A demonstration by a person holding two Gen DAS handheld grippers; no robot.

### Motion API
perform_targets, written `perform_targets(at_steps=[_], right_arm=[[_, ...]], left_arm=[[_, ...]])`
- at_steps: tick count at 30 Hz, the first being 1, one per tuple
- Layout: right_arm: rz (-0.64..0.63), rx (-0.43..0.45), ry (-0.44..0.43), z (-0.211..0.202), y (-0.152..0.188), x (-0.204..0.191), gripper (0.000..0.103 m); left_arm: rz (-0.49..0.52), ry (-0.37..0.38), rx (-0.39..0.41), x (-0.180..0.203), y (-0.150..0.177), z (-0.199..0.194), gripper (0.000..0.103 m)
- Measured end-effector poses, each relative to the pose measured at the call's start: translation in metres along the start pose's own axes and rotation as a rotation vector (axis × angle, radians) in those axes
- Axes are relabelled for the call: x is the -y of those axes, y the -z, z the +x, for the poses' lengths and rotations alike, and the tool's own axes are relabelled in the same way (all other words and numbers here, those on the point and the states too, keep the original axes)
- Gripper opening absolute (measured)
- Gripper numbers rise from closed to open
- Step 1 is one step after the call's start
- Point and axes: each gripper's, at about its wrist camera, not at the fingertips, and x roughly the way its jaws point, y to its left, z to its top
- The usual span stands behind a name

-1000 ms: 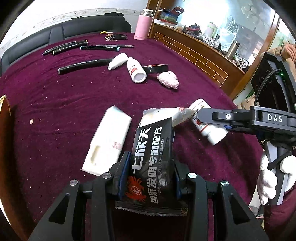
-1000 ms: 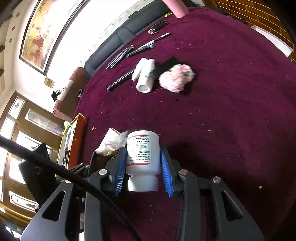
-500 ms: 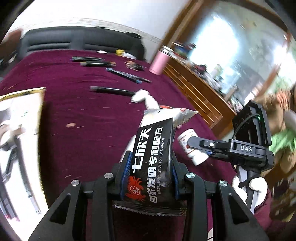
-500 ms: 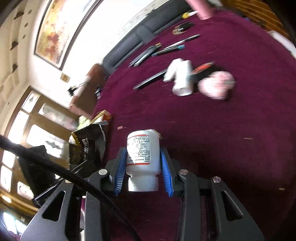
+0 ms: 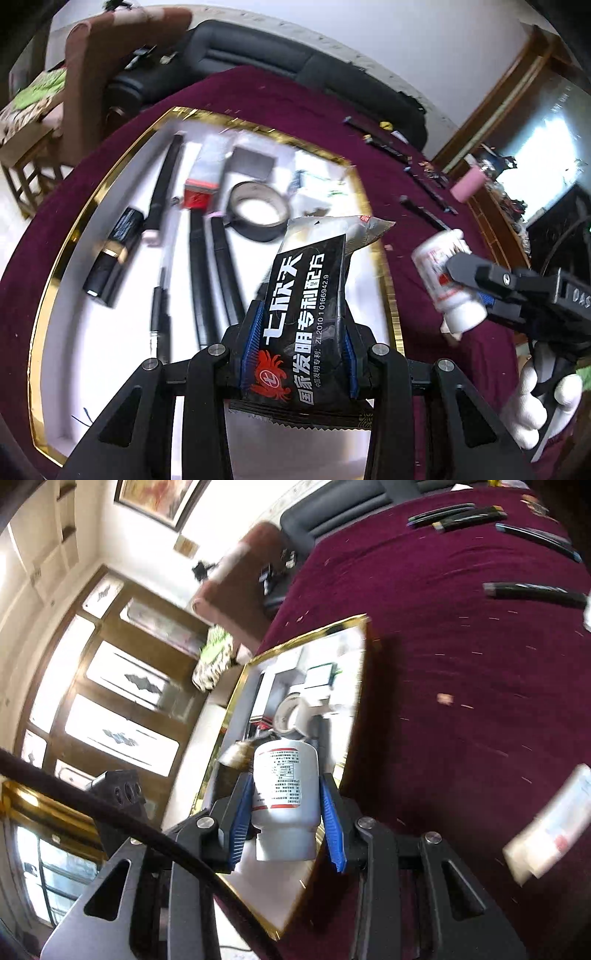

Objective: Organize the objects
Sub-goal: 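Carry the packet and pill bottle into the white tray and release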

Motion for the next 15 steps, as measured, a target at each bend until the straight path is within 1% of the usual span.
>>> perform_targets(at_steps=[2, 4, 6, 10, 12, 14, 15], right_arm=[[-0.022, -0.018, 0.047, 0.019, -0.006, -0.004, 0.034], [-0.034, -0.027, 0.102, 0.033, -0.009, -0.007, 0.034], [-0.043, -0.034, 0.161, 0.047, -0.012, -0.008, 0.034], [-0.076, -0.035, 0.266, 0.055, -0.012, -0.009, 0.034], [-0.077, -0.035, 0.285, 0.056, -0.012, -0.009, 0.034], [-0.077, -0.026, 0.308, 0.055, -0.014, -0.011, 0.034], [-0.077, -0.018, 0.318, 0.054, -0.015, -0.012, 0.034]], left_arm=[[-0.015, 0.005, -0.014, -0.005, 0.000, 0.006, 0.033], [-0.018, -0.003, -0.004, -0.002, 0.000, 0.007, 0.034], [-0.039, 0.010, -0.006, -0.004, -0.002, 0.010, 0.034], [-0.060, 0.043, -0.015, -0.005, -0.003, 0.009, 0.035], [-0.078, 0.057, -0.011, -0.005, -0.003, 0.012, 0.037], [-0.104, 0.083, -0.021, -0.008, -0.005, 0.014, 0.043], [-0.110, 0.091, -0.029, -0.009, -0.005, 0.016, 0.045]])
